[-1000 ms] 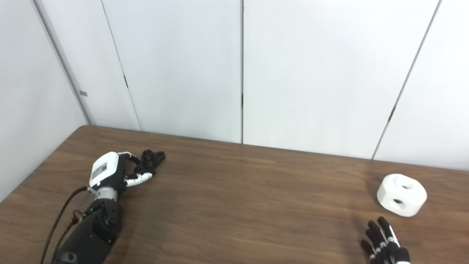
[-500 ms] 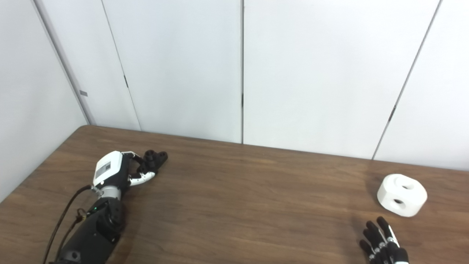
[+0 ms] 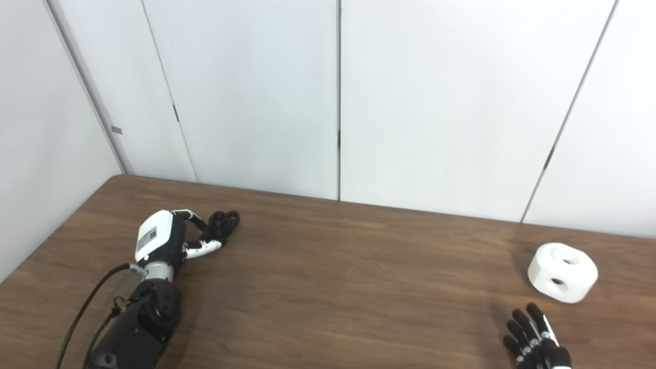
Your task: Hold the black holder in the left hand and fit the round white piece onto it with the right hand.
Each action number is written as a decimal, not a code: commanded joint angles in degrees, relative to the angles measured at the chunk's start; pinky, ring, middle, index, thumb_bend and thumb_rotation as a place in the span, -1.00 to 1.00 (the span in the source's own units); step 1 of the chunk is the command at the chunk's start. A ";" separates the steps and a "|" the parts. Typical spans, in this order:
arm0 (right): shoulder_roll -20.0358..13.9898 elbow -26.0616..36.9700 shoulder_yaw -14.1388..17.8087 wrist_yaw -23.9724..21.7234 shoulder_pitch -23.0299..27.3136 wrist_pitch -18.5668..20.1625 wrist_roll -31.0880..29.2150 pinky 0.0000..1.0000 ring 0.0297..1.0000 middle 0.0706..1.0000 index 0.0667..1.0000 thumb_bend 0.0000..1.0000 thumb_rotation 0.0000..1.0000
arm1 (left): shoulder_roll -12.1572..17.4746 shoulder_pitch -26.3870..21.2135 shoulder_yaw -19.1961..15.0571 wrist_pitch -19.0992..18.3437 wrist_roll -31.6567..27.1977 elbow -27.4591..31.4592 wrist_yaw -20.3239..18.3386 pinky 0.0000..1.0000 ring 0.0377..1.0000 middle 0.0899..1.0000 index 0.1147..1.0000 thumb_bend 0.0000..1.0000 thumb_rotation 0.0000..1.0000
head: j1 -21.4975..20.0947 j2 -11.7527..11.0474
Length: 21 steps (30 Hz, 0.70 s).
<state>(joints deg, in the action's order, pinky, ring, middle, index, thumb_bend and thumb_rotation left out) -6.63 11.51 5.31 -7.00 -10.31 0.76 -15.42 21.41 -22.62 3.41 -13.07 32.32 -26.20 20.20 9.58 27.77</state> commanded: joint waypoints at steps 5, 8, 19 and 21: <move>1.45 -0.30 -0.48 0.26 -3.42 0.49 -0.14 0.86 0.88 0.85 0.90 0.23 0.92 | 0.82 -0.89 0.16 0.88 -0.17 1.41 0.30 1.00 0.71 0.48 -0.16 0.04 -0.90 | -0.27 0.25; 1.51 -0.10 -0.55 0.34 -3.47 0.60 -0.04 0.86 0.88 0.85 0.89 0.25 0.91 | 0.93 -0.58 0.22 0.98 -0.67 2.01 -0.57 0.99 0.72 0.49 -0.16 0.04 -0.90 | -0.57 0.54; 1.66 0.63 -1.05 0.52 -3.58 0.84 0.16 0.85 0.88 0.86 0.91 0.26 0.90 | 1.40 3.03 1.22 -0.75 -3.68 11.85 -10.66 0.96 0.79 0.58 -0.16 0.03 -0.88 | -1.84 1.69; 1.69 0.78 -1.18 0.59 -3.60 0.82 0.17 0.85 0.88 0.86 0.92 0.26 0.90 | 1.32 3.85 1.24 -2.68 -4.04 14.42 -13.23 0.93 0.81 0.61 -0.16 0.03 -0.87 | -1.96 1.89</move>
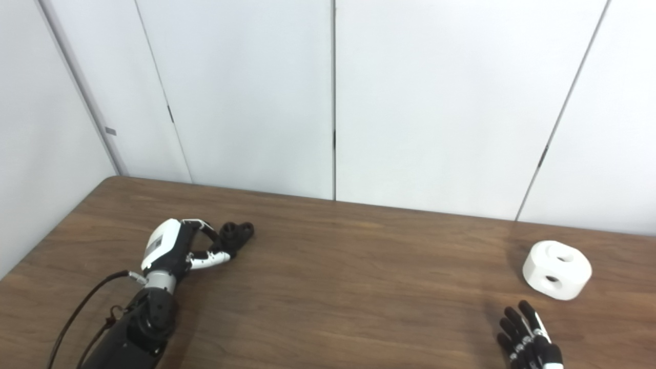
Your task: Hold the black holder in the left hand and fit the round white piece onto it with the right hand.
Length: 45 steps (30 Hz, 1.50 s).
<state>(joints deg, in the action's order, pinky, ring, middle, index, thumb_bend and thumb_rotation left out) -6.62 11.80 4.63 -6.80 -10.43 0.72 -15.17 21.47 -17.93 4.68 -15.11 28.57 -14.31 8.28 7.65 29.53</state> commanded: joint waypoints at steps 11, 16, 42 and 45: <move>2.15 2.18 -0.94 1.90 -3.19 2.09 1.11 0.81 0.85 0.84 0.90 0.18 0.95 | 1.55 6.83 2.20 -7.24 -2.82 20.18 -15.47 0.49 0.70 0.56 -0.15 0.02 -0.88 | -1.70 1.98; 2.27 2.97 -1.63 2.76 -2.96 2.90 1.56 0.81 0.85 0.84 0.90 0.13 0.98 | 0.66 10.79 3.66 -6.62 -4.57 26.69 -18.69 0.77 0.79 0.61 -0.15 0.02 -0.88 | -3.20 3.18; 4.11 9.20 -6.15 9.04 -1.08 9.88 2.90 0.90 0.87 0.84 0.93 0.18 0.94 | -0.90 18.97 15.50 9.30 -2.17 31.17 -24.16 1.00 0.88 0.65 -0.16 0.02 -0.88 | -12.53 11.87; 4.22 9.68 -6.42 9.62 -0.96 10.44 3.08 0.89 0.86 0.82 0.92 0.16 0.94 | -1.24 19.01 16.76 10.22 -1.45 30.71 -24.94 1.00 0.90 0.67 -0.16 0.02 -0.88 | -12.95 12.23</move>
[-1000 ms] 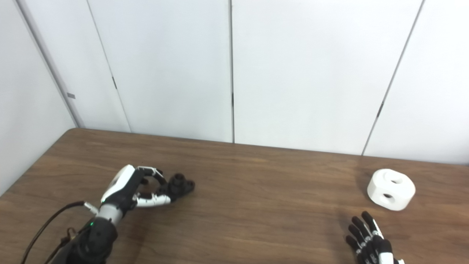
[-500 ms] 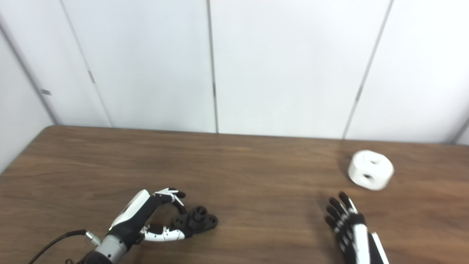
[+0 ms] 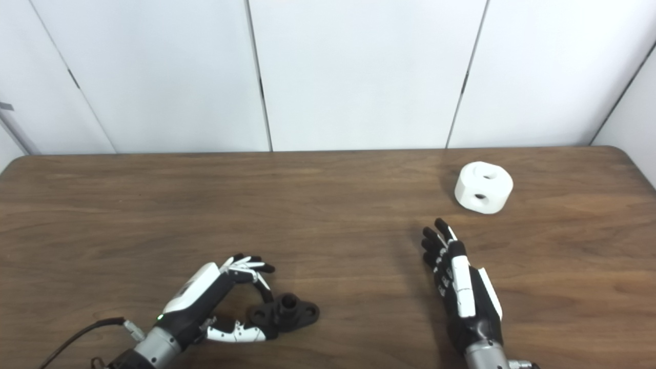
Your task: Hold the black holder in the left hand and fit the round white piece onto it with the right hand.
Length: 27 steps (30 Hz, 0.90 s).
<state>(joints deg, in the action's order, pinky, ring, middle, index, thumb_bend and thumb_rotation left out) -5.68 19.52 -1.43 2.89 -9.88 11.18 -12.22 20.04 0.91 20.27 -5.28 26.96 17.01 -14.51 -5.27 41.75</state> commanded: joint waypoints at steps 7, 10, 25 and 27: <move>3.03 2.82 -0.65 0.33 -1.40 0.83 0.16 0.91 0.86 0.83 0.90 0.15 0.94 | 0.10 0.16 3.17 3.38 3.25 -1.59 -1.50 1.00 0.93 0.69 -0.16 0.02 -0.88 | -0.68 1.30; 2.96 3.11 -0.56 0.29 -1.42 1.13 -0.01 0.91 0.87 0.83 0.91 0.14 0.94 | -0.35 0.22 3.45 4.09 6.59 -2.25 -0.26 1.00 0.90 0.66 -0.16 0.02 -0.88 | -0.86 1.57; 1.19 3.31 0.99 -1.09 -1.50 1.56 -1.94 0.90 0.88 0.84 0.92 0.18 0.94 | -2.44 0.19 3.13 4.50 10.86 -3.52 0.45 1.00 0.89 0.66 -0.16 0.02 -0.88 | -1.72 1.88; 0.95 3.86 1.61 -1.46 -1.38 1.93 -3.04 0.91 0.89 0.85 0.91 0.16 0.89 | -2.62 0.17 3.30 4.31 11.22 -3.36 0.24 1.00 0.90 0.66 -0.16 0.02 -0.88 | -1.83 1.87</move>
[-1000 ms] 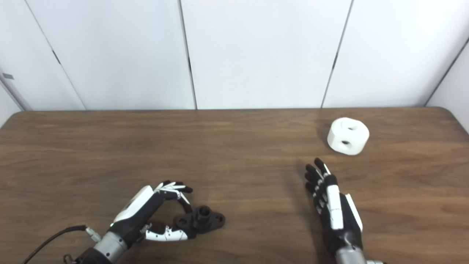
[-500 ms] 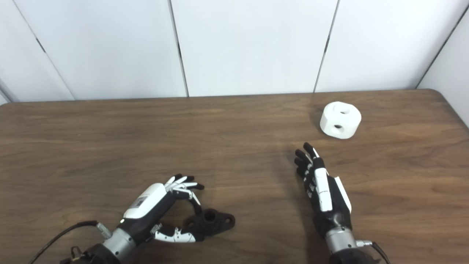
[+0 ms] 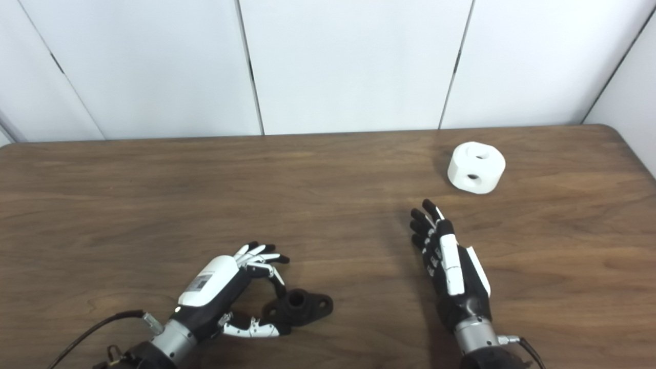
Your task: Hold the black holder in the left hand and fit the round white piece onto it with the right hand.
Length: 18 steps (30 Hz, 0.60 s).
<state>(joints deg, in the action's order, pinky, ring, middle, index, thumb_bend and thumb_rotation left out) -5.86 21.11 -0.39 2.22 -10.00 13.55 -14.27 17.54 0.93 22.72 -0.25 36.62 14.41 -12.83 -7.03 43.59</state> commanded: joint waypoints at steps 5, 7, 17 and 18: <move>0.11 4.49 2.39 -0.74 -0.40 0.34 -1.27 0.91 0.89 0.84 0.91 0.13 0.78 | -0.30 0.02 0.95 -0.21 1.82 -0.83 -1.45 1.00 0.88 0.65 -0.16 0.02 -0.89 | -1.15 0.03; -0.52 6.04 3.66 -0.49 -0.09 1.88 -1.86 0.92 0.87 0.83 0.90 0.11 0.68 | -0.30 -0.08 0.94 -0.08 1.57 -0.98 -1.65 1.00 0.88 0.65 -0.16 0.02 -0.89 | -2.06 -0.16; -8.15 12.72 8.76 -0.93 3.47 8.22 0.67 0.93 0.91 0.85 0.90 0.01 0.03 | -0.58 -0.26 1.12 -0.47 1.33 -0.94 -2.67 1.00 0.86 0.66 -0.15 0.02 -0.88 | -5.23 -1.01; -9.38 13.17 8.87 -0.78 4.18 8.67 2.49 0.90 0.89 0.83 0.89 0.02 -0.01 | -0.65 -0.21 1.11 -0.51 1.34 -0.88 -2.62 1.00 0.86 0.65 -0.15 0.02 -0.88 | -5.32 -1.00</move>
<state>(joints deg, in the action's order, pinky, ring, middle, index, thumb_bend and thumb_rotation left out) -13.74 31.41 8.03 1.80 -8.53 22.74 -13.93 17.15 0.59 22.71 -0.32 37.50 14.35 -13.51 -12.39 42.54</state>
